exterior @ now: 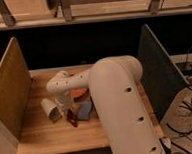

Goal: Place the pepper on the white sponge

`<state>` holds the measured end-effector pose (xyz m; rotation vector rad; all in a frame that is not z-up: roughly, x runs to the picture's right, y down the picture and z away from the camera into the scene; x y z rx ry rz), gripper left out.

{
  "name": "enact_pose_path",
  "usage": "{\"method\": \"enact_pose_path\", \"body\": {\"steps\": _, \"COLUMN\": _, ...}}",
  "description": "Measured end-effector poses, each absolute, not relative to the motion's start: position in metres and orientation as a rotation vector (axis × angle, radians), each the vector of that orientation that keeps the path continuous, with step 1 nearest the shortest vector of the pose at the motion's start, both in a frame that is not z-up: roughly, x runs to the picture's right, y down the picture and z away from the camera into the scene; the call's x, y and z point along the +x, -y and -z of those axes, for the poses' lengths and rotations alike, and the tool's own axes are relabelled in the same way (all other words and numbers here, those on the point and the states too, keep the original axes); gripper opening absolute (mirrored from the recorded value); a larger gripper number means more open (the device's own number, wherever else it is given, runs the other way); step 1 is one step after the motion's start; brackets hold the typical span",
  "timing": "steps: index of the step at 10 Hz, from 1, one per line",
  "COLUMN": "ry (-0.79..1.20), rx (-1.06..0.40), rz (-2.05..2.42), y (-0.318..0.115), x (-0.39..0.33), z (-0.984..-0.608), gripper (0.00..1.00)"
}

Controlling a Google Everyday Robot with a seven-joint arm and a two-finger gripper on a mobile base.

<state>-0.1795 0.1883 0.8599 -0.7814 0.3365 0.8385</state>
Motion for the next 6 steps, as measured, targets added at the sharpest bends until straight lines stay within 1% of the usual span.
{"method": "enact_pose_path", "body": {"steps": 1, "ry": -0.339, "rx": -0.771, "rz": -0.844, "y": -0.185, "x": -0.178, "z": -0.858, "gripper": 0.05}}
{"method": "enact_pose_path", "body": {"steps": 2, "ry": -0.346, "rx": -0.755, "rz": -0.856, "y": -0.179, "x": -0.172, "z": -0.855, "gripper": 0.0}}
{"method": "enact_pose_path", "body": {"steps": 6, "ry": -0.379, "rx": -0.677, "rz": -0.933, "y": -0.152, "x": -0.137, "z": -0.844, "gripper": 0.0}}
